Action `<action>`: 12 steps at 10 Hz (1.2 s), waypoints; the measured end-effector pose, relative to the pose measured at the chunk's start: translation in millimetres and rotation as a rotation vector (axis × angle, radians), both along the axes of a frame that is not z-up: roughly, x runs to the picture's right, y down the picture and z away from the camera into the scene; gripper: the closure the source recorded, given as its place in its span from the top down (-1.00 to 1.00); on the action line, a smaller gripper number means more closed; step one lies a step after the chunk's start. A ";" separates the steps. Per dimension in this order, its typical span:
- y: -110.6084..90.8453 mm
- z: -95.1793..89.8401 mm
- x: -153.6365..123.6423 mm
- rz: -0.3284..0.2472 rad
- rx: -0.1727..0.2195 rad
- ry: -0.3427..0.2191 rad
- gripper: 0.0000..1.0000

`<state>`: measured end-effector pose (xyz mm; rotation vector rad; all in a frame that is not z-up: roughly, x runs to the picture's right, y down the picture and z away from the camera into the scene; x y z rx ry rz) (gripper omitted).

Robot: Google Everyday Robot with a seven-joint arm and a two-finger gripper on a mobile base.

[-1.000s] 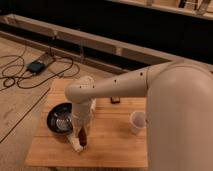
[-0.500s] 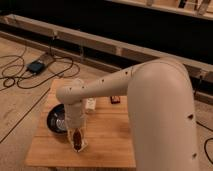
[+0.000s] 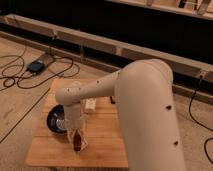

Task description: Place the pepper on the white sponge

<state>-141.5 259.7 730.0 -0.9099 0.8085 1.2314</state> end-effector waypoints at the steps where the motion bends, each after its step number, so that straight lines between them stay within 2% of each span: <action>1: 0.5 4.6 -1.5 -0.001 0.000 0.004 -1.00; 5: -3.2 12.7 -11.2 -0.004 0.022 -0.011 -1.00; 8: -8.4 16.3 -19.3 -0.009 0.055 -0.036 -1.00; 12: -6.2 19.1 -23.8 -0.022 0.075 -0.056 -1.00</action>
